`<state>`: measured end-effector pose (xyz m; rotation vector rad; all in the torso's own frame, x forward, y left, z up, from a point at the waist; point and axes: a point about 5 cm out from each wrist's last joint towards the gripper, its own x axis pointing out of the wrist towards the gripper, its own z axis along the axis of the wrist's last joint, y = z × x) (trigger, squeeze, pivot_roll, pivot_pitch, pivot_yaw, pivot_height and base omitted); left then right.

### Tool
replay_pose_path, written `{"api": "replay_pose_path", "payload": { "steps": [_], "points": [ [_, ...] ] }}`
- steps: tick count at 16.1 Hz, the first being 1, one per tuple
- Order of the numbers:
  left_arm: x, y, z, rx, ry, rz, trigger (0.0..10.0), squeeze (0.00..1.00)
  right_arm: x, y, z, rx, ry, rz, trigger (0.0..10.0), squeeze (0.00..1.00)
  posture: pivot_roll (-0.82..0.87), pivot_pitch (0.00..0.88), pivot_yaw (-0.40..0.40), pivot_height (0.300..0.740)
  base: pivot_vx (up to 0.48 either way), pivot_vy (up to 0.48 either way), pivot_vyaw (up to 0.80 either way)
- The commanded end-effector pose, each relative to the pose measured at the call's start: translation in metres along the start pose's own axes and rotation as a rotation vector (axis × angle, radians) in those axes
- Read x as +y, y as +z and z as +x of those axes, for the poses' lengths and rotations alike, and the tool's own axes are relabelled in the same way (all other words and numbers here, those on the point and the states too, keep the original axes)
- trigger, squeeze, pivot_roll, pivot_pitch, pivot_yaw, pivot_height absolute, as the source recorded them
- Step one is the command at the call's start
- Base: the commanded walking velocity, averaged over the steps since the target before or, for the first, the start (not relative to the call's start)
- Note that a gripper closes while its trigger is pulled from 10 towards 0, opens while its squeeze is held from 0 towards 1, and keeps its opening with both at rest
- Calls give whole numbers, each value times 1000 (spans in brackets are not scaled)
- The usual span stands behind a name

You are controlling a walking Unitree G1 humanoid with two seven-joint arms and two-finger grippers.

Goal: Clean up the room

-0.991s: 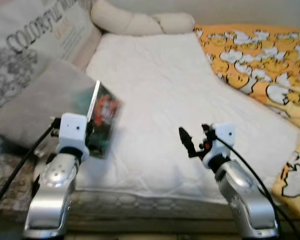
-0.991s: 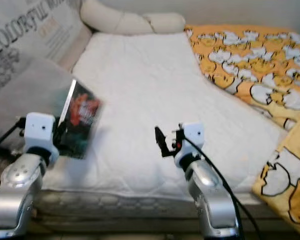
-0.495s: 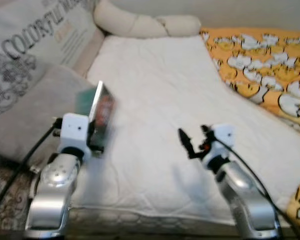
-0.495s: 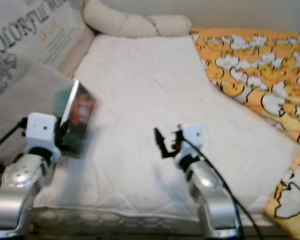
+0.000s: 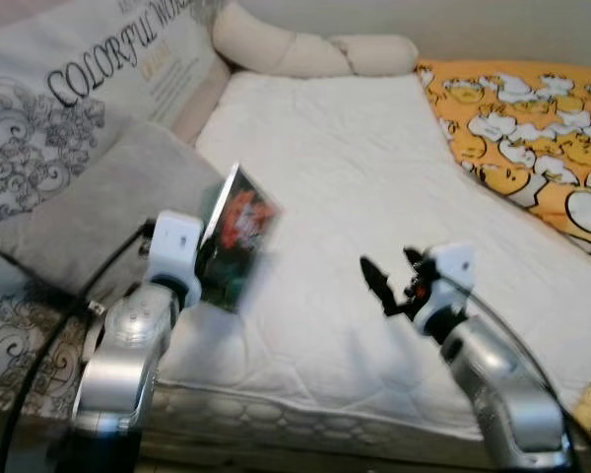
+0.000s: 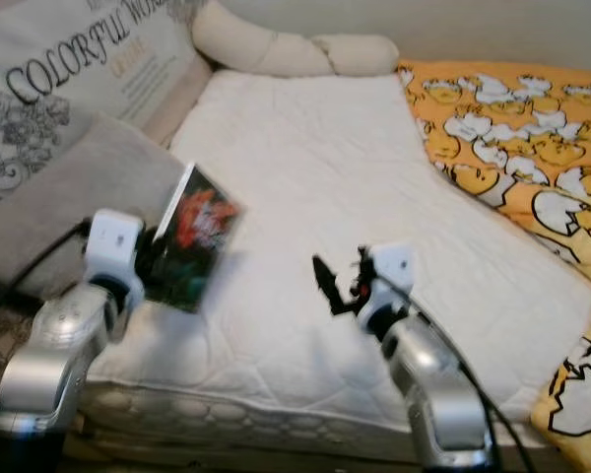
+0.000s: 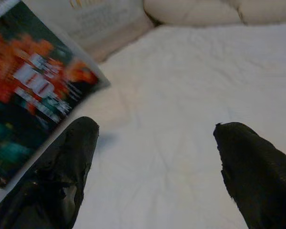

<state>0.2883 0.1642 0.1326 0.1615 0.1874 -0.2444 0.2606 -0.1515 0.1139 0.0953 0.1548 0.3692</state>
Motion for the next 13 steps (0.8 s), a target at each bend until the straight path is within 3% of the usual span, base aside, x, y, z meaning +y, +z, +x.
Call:
{"api": "replay_pose_path", "payload": {
  "steps": [1,3,5,7,8,12,13],
  "points": [
    [-7,6,12,-26,-73,-54,10000,0,-1,5,-1,-6,35,2,10000,0,5,0,23,740,0,0,0],
    [-14,14,43,-17,-163,-211,10000,0,-11,14,-8,-3,85,-13,10000,0,-18,0,32,740,0,0,0],
    [-16,18,58,-11,-194,-281,10000,0,-16,19,-13,1,120,-19,10000,0,-41,0,42,740,0,0,0],
    [-20,23,75,-16,-219,-405,10000,0,-19,25,-22,17,188,-27,10000,0,-66,0,50,740,0,0,0],
    [-25,24,86,-1,-230,-528,10000,0,-19,28,-31,50,259,-27,10000,0,-89,25,58,740,0,0,0],
    [-44,3,99,92,-221,-723,10000,0,-18,32,-52,131,325,-23,10000,0,-153,151,64,740,0,0,0],
    [-47,1,99,105,-219,-734,10000,0,-17,34,-54,136,329,-22,10000,0,-165,171,65,740,0,0,0]
  ]
}}
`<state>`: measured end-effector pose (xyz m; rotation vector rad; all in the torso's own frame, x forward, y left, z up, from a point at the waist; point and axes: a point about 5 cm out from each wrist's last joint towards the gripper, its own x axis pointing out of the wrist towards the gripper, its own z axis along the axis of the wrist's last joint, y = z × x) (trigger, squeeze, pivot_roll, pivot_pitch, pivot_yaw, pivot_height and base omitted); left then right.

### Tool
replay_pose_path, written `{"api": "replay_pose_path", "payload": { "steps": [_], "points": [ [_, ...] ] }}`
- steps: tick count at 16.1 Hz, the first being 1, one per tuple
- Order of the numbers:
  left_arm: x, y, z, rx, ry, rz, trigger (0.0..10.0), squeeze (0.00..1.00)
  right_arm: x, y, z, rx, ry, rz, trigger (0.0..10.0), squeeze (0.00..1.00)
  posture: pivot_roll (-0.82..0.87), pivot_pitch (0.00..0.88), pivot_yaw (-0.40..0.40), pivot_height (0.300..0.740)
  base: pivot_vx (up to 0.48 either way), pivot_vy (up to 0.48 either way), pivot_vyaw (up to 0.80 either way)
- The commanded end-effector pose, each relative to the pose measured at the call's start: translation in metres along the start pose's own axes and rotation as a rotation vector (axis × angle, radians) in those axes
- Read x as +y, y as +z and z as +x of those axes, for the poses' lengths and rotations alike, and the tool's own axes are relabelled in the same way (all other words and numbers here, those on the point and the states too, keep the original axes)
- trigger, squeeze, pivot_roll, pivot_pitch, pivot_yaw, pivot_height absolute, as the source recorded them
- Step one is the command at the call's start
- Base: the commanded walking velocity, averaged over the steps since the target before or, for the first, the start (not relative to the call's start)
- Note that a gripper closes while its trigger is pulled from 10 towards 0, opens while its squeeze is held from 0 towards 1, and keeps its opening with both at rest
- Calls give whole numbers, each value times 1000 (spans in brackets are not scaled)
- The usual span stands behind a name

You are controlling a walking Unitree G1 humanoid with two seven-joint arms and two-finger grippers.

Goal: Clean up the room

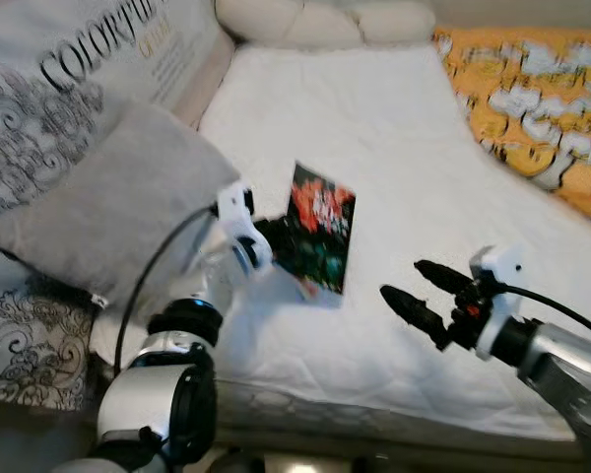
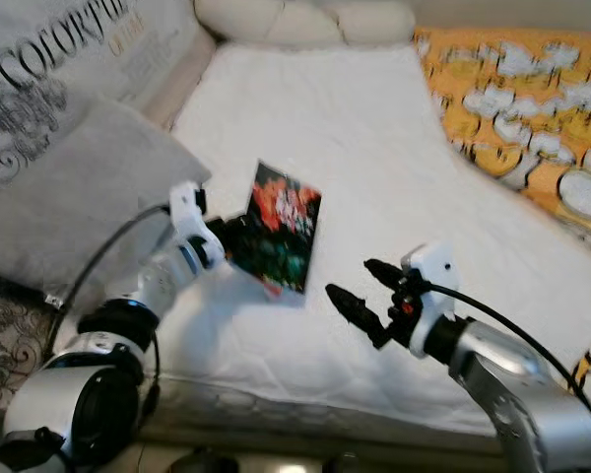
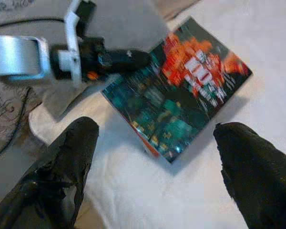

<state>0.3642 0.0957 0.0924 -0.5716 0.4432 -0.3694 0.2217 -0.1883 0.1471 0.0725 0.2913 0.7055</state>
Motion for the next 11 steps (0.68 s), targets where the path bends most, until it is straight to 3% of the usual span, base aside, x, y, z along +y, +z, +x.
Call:
{"api": "replay_pose_path", "payload": {
  "steps": [1,5,8,10,11],
  "points": [
    [-2,-1,4,-5,16,-2,10000,0,7,6,-7,0,21,4,10000,0,-190,203,71,740,0,0,0],
    [14,-10,0,24,112,84,10000,0,17,6,-16,35,36,16,10000,0,-224,212,83,740,0,0,0],
    [34,3,-9,8,206,206,10000,0,16,6,-19,47,21,11,10000,0,-228,201,89,740,0,0,0],
    [55,11,-20,34,276,365,10000,0,15,7,-19,52,16,6,10000,0,-227,192,90,740,0,0,0],
    [59,12,-22,42,286,396,10000,0,15,8,-18,53,15,5,10000,0,-227,191,90,740,0,0,0]
  ]
}}
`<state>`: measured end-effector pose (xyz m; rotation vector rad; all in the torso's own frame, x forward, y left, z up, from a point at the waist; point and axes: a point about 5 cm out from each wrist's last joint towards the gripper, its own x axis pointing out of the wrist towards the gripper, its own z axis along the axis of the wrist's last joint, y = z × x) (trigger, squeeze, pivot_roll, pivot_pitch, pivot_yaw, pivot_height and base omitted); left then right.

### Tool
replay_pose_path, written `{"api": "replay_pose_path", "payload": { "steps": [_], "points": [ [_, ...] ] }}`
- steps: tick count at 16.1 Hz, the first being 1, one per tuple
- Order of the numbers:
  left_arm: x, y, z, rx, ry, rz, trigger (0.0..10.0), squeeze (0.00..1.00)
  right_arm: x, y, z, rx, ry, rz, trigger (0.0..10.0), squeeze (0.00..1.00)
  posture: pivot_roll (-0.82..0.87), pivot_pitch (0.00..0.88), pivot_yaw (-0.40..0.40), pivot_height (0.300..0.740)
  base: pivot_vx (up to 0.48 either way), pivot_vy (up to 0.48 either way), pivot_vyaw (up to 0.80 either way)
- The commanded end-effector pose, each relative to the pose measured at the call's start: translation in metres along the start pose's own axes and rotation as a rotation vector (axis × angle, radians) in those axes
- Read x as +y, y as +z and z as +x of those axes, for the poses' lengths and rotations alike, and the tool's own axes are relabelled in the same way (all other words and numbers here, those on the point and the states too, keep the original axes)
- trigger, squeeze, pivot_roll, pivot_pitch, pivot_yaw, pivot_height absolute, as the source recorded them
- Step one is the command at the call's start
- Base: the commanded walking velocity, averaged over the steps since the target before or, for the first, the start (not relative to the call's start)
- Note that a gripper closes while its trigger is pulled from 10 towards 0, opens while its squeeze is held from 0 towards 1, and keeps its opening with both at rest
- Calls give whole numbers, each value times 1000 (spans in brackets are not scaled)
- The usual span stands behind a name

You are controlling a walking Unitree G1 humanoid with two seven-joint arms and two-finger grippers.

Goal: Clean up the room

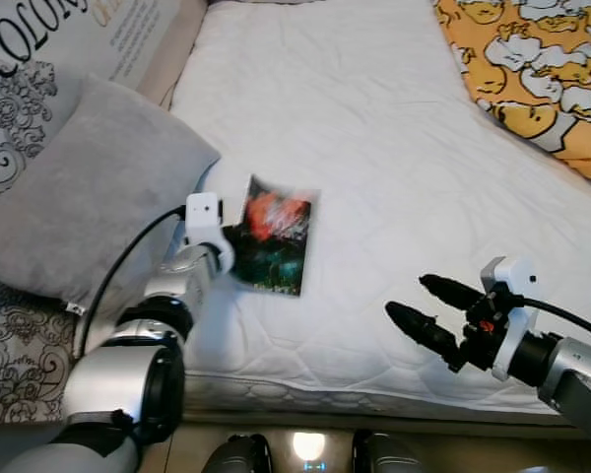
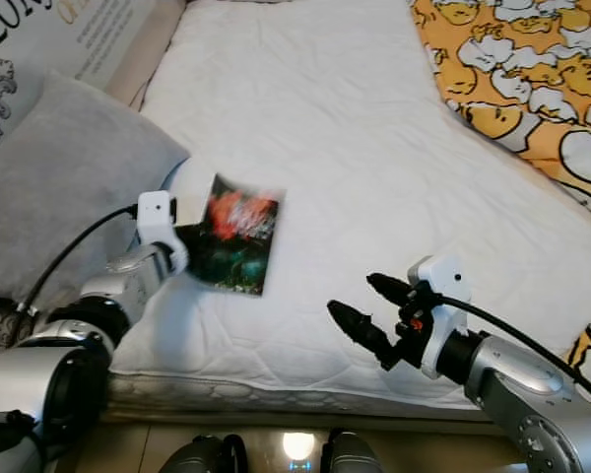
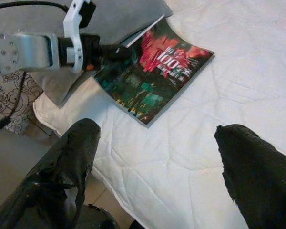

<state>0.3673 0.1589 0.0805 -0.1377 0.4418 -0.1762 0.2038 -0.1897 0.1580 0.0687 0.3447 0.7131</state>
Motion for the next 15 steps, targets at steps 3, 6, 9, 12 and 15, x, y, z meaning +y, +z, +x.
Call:
{"api": "replay_pose_path", "payload": {
  "steps": [3,6,9,12,15],
  "points": [
    [20,-9,-6,43,37,42,10000,0,4,2,1,12,30,-16,10000,0,-210,175,84,740,0,0,0],
    [10,-15,-5,62,-21,43,10000,0,5,2,6,25,58,-25,10000,0,-206,164,75,740,0,0,0],
    [11,-11,-3,21,75,-95,10000,82,6,2,8,30,58,-42,10000,0,-218,160,76,740,0,0,0],
    [17,-11,-5,8,121,-97,10000,655,8,0,8,40,67,-45,10000,0,-223,153,78,740,0,0,0],
    [18,-12,-5,17,104,-30,10000,1000,8,0,10,43,73,-55,10000,0,-226,144,76,740,0,0,0]
  ]
}}
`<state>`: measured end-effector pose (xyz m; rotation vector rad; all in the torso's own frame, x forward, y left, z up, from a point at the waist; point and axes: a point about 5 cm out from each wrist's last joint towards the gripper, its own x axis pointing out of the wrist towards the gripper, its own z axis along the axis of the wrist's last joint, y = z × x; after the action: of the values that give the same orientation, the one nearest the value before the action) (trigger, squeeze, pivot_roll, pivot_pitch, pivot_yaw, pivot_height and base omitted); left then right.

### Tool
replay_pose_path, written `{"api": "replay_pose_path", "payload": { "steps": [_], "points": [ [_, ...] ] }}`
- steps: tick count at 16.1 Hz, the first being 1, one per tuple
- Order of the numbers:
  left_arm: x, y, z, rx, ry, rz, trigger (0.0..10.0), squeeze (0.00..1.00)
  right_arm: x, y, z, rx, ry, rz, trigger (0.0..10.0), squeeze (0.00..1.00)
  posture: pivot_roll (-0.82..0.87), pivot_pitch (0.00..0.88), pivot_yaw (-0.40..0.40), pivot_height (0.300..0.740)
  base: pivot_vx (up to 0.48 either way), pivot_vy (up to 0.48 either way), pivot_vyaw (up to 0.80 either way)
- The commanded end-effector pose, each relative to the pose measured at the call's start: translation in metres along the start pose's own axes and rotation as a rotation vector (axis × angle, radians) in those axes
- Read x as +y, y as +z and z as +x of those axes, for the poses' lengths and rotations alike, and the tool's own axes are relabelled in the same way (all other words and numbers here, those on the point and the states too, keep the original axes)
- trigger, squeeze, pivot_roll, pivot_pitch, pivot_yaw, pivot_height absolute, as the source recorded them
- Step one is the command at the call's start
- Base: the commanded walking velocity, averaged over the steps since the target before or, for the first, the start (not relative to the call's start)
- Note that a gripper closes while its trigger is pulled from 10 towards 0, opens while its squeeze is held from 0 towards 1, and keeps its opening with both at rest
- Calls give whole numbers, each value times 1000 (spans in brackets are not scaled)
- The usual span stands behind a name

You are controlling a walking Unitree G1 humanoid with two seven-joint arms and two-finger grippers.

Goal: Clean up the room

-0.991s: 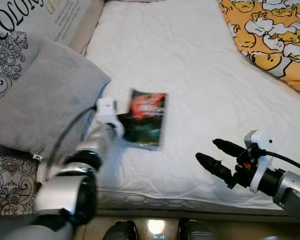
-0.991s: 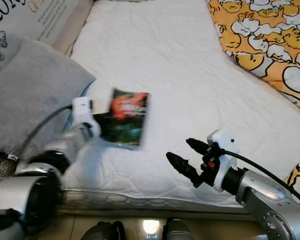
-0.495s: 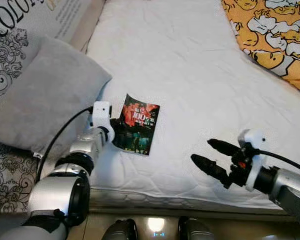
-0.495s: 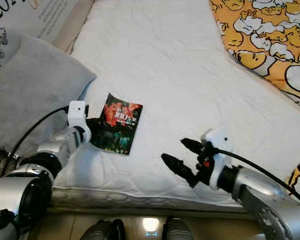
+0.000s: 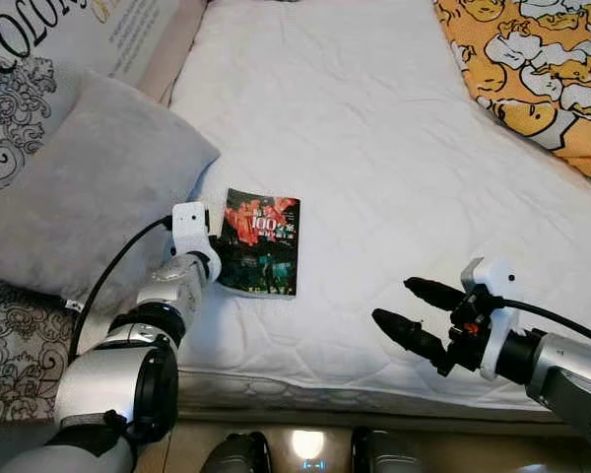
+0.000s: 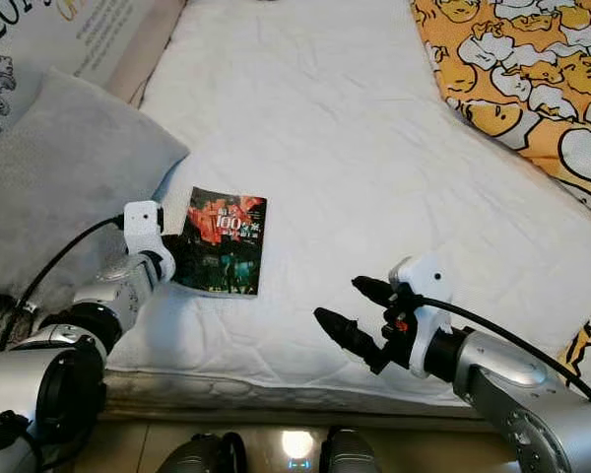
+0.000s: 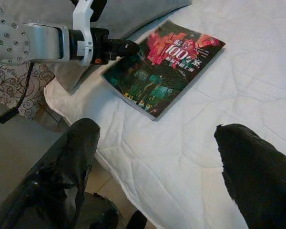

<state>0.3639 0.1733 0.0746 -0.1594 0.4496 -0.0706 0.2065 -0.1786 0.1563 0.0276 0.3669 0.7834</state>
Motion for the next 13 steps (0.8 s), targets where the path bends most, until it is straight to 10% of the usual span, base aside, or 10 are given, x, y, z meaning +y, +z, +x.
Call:
{"api": "replay_pose_path", "payload": {
  "steps": [1,8,13],
  "points": [
    [4,-7,-2,20,4,44,10000,1000,1,1,0,5,12,-19,10000,0,-226,142,74,740,0,0,0],
    [7,15,-2,-67,-35,225,10000,1000,2,0,1,-6,-11,-20,10000,0,-225,99,83,740,0,0,0],
    [-13,50,-4,-269,-205,140,10000,1000,-7,-9,20,-100,-251,27,10000,0,-143,15,62,740,0,0,0]
  ]
}}
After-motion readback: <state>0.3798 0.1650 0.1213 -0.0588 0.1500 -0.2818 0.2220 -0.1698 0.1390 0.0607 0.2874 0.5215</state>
